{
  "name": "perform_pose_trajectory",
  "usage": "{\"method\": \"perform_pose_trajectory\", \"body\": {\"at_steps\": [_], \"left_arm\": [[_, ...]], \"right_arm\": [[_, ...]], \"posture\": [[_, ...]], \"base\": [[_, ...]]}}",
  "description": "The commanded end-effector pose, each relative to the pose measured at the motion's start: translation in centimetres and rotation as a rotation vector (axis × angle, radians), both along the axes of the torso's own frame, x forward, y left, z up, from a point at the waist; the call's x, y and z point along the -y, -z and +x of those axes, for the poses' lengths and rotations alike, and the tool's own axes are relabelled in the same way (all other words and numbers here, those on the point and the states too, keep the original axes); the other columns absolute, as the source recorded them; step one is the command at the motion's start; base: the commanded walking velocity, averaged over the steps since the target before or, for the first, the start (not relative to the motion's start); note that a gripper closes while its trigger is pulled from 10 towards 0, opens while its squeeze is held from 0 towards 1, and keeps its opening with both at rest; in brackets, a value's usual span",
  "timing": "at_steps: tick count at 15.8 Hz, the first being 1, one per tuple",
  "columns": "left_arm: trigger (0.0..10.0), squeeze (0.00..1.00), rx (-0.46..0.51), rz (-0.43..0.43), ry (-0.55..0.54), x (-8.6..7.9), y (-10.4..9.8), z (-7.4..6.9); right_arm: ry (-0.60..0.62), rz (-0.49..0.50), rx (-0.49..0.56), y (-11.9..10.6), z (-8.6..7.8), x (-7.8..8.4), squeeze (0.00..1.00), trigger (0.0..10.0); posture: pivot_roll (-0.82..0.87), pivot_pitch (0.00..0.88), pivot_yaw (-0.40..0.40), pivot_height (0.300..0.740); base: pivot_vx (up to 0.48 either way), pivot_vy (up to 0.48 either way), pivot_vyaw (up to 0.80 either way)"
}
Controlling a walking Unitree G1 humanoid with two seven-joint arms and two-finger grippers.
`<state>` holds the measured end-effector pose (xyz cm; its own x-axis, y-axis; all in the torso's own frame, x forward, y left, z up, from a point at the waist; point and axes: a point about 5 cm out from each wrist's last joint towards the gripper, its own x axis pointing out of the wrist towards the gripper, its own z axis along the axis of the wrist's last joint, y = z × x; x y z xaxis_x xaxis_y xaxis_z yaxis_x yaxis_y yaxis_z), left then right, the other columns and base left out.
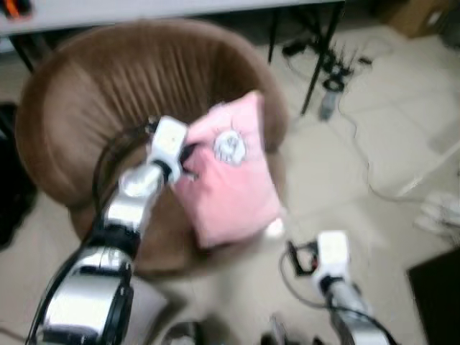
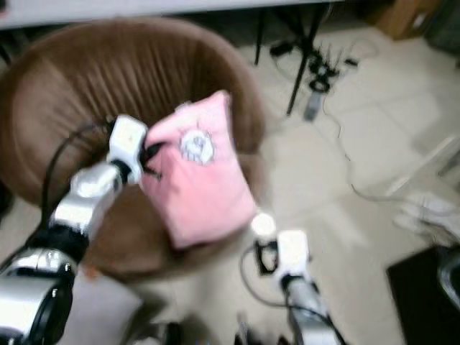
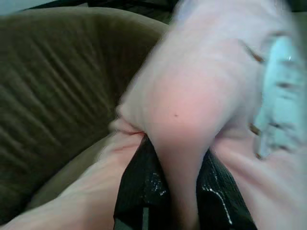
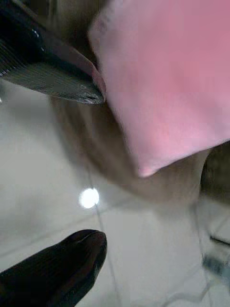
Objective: Move the pillow to the sofa from floor
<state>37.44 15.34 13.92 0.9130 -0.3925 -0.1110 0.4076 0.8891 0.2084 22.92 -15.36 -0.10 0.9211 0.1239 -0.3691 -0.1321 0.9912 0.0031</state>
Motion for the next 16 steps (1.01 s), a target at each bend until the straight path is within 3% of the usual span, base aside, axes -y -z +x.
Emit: {"method": "perform_pose_trajectory", "body": {"at_steps": [1,3,10,14,15,16], "left_arm": [[0.0,0.00,0.033,0.007,0.029,1.3,-1.0,0.3],[0.0,0.00,0.045,0.057,0.011,1.0,-1.0,0.4],[0.0,0.00,0.018,0.057,-0.009,0.6,-0.9,0.6],[0.0,0.00,-0.002,0.156,-0.005,0.6,-0.3,0.5],[1.6,0.00,-0.003,0.162,0.006,0.7,-0.2,0.5],[10.0,0.00,0.006,0.157,0.012,0.8,-0.2,0.4]], "right_arm": [[0.029,-0.019,-0.013,0.2,-0.5,1.4,0.00,10.0],[0.020,-0.018,-0.011,0.2,-0.6,1.3,0.00,10.0],[-0.017,-0.010,-0.008,0.2,-0.8,0.6,0.00,10.0],[-0.031,-0.003,-0.010,0.3,-1.0,0.3,0.00,10.0],[-0.034,-0.002,-0.011,0.3,-1.0,0.2,0.00,10.0],[-0.050,-0.002,-0.013,0.3,-1.0,0.0,0.00,10.0]], "posture": [[-0.13,0.148,-0.016,0.740],[-0.13,0.143,-0.016,0.740],[-0.13,0.144,-0.013,0.740],[-0.14,0.149,-0.011,0.740],[-0.14,0.152,-0.010,0.740],[-0.14,0.154,-0.010,0.740]], "base": [[0.446,0.000,0.00],[0.463,0.000,0.00],[0.480,0.000,0.00],[0.480,0.000,0.00],[0.480,0.000,0.00],[0.000,0.000,0.00]]}}
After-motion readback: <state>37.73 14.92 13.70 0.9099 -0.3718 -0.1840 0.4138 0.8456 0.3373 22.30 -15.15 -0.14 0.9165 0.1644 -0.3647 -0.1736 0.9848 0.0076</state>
